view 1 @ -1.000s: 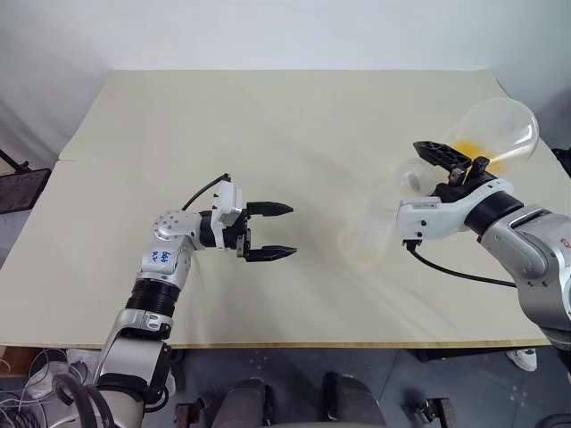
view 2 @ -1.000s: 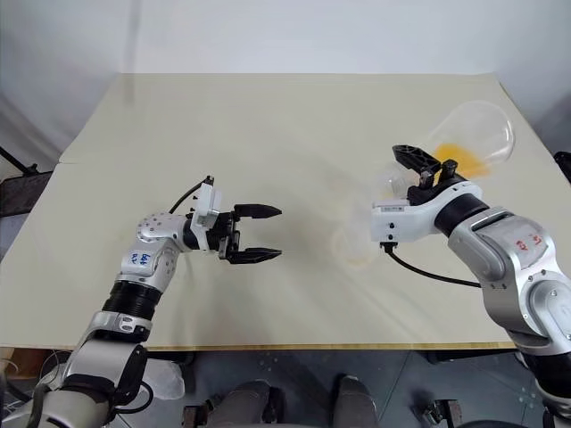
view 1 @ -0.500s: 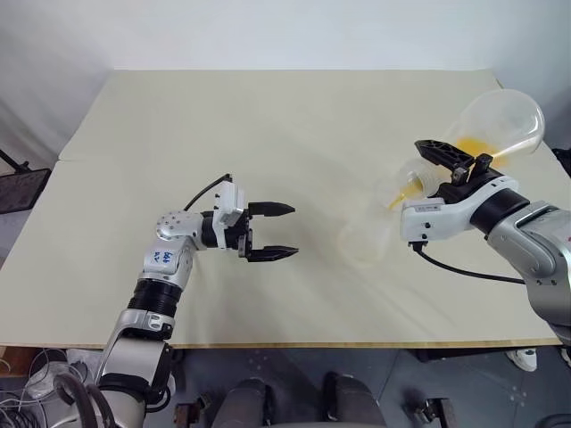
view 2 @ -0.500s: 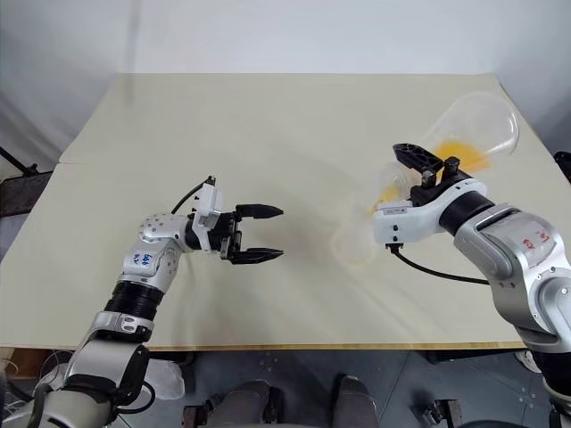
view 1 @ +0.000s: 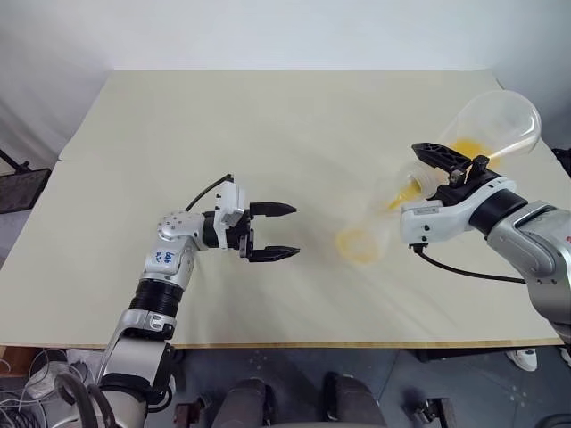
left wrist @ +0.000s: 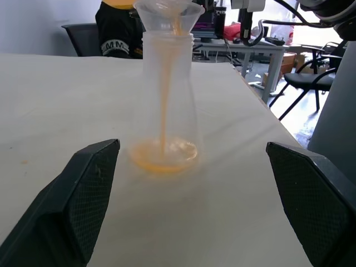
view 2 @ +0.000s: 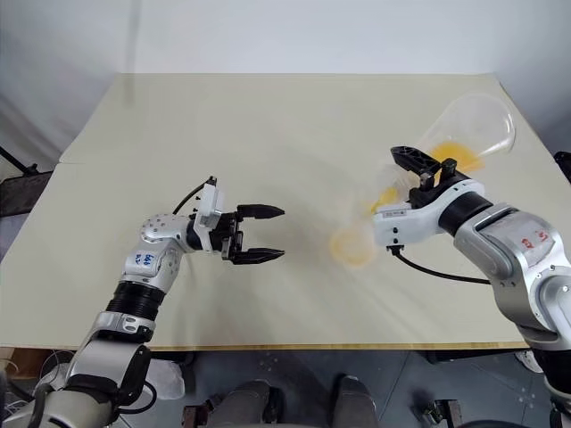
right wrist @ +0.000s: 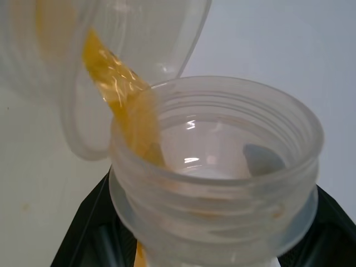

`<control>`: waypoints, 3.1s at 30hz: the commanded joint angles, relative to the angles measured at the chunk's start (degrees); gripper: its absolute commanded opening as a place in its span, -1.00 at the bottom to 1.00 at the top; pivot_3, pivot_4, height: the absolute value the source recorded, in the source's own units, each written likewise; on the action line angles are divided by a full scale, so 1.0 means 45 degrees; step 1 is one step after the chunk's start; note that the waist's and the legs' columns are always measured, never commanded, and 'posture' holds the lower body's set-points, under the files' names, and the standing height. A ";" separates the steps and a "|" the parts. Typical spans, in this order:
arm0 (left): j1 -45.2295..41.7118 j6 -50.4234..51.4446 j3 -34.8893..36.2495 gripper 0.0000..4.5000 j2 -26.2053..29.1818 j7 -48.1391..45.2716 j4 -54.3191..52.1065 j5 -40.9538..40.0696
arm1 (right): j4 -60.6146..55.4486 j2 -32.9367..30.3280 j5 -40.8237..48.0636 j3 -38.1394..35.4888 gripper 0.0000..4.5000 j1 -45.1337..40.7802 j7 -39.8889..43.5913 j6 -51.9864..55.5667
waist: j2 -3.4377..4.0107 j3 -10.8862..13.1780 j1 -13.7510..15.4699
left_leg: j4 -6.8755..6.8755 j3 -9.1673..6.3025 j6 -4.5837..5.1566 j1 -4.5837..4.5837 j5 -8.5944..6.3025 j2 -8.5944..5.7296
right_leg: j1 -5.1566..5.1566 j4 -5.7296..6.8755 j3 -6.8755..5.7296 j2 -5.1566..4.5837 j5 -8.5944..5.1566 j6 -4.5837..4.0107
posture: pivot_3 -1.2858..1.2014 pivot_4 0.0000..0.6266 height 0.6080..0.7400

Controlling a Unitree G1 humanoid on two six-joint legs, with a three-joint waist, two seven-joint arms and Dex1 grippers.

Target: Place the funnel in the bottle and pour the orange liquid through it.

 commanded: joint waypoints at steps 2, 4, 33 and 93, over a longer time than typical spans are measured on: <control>0.0043 -0.0079 0.0070 1.00 -0.0074 0.0000 -0.0323 -0.0057 | -0.0085 -0.0240 -0.0121 -0.0639 0.11 -0.0444 -0.0157 -0.0277 | 0.0000 0.0000 -0.0001 | -0.0001 -0.0002 0.0000 0.0000 0.0000 0.0001 | 0.0000 0.0001 -0.0001 0.0001 0.0000 0.0000 | 0.03 -0.52 1.00; 0.0062 -0.0077 0.0085 1.00 -0.0054 -0.0004 -0.0335 -0.0060 | 0.0033 -0.0241 -0.0144 -0.0584 0.11 -0.0559 -0.0179 -0.0391 | 0.0000 0.0000 -0.0001 | 0.0000 -0.0001 0.0000 0.0000 0.0000 0.0001 | 0.0000 0.0000 0.0000 0.0000 0.0000 0.0000 | 0.03 -0.52 1.00; 0.0241 0.0041 0.0122 1.00 0.0033 0.0047 -0.0676 -0.0103 | 0.0696 -0.0176 -0.0507 -0.0507 0.11 -0.0956 -0.0354 -0.1687 | 0.0000 0.0000 -0.0003 | 0.0001 -0.0001 0.0000 0.0000 0.0000 0.0001 | 0.0000 0.0002 0.0000 -0.0001 0.0000 0.0000 | 0.03 -0.52 1.00; 0.0044 -0.0034 0.0110 1.00 -0.0087 0.0135 -0.0367 -0.0067 | 0.1774 -0.0242 -0.1206 -0.0256 0.11 -0.1986 -0.1038 -0.3793 | 0.0000 0.0000 -0.0017 | 0.0002 -0.0001 0.0000 0.0000 0.0000 0.0002 | 0.0000 0.0005 0.0000 0.0000 0.0000 0.0000 | 0.03 -0.52 1.00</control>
